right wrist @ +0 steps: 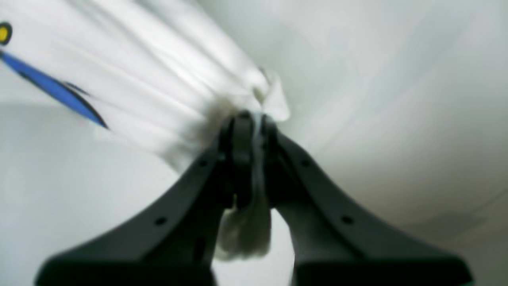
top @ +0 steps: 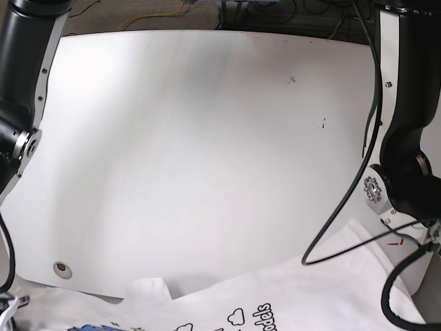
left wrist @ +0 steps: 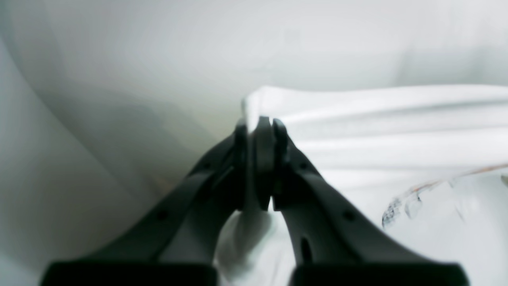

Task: Layout the t-shirt on the table in an organized manner, then fold the t-shirt properly
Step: 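Lift the shirt with both grippers and flip it over, laying it down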

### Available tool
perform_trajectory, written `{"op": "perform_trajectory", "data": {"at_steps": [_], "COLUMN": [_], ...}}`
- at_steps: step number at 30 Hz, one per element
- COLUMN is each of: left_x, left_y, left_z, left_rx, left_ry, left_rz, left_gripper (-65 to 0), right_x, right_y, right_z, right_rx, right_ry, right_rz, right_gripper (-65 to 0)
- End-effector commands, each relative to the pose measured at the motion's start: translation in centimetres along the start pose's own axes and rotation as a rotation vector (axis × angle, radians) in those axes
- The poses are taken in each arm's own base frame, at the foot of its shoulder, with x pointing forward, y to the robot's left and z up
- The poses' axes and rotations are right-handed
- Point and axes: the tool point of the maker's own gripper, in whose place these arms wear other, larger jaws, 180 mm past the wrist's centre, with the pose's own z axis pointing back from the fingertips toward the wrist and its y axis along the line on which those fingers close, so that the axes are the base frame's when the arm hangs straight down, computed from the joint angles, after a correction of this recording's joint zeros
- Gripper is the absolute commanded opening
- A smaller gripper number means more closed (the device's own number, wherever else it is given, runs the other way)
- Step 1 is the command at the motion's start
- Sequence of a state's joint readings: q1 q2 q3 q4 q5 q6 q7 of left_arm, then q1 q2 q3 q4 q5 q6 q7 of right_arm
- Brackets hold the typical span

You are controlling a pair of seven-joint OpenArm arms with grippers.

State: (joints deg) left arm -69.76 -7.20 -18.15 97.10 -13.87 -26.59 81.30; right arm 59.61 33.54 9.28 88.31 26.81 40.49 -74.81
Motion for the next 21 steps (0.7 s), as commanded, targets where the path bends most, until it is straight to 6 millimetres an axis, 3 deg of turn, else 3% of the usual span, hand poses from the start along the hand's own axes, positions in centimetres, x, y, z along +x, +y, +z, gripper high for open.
{"op": "perform_trajectory", "data": {"at_steps": [1,5,6,10,18,21], "left_x": [-1.4,-7.0,-9.5,-16.1,-29.5,-32.8], "left_y": [0.5,-0.6,-1.1,-1.6,-2.9,-3.6], "left_z": [0.9,1.0,1.1,1.9,6.0,7.5], "left_rx": [0.052,0.046,0.036,0.022,-0.033,-0.06], "left_ry": [-0.005,0.09,0.139,0.273,0.545,0.586], "left_rz": [-0.024,-0.065,-0.084,-0.096,-0.098,-0.096], "left_gripper": [-65.0,-65.0,-65.0,-65.0,-65.0,-65.0], "right_x": [-3.1,-9.0,-10.8,-15.7,-26.3,-28.7], "right_y": [-0.3,2.2,3.7,7.3,15.9,18.7], "right_z": [1.2,1.6,1.5,1.8,4.1,5.1], "right_rx": [-0.057,-0.041,-0.02,0.033,0.17,0.214], "right_ry": [0.04,0.116,0.141,0.223,0.352,0.369], "right_rz": [-0.019,-0.06,-0.075,-0.111,-0.237,-0.28], "right_gripper": [-64.8,-64.8,-64.8,-64.8,-64.8,-64.8]}}
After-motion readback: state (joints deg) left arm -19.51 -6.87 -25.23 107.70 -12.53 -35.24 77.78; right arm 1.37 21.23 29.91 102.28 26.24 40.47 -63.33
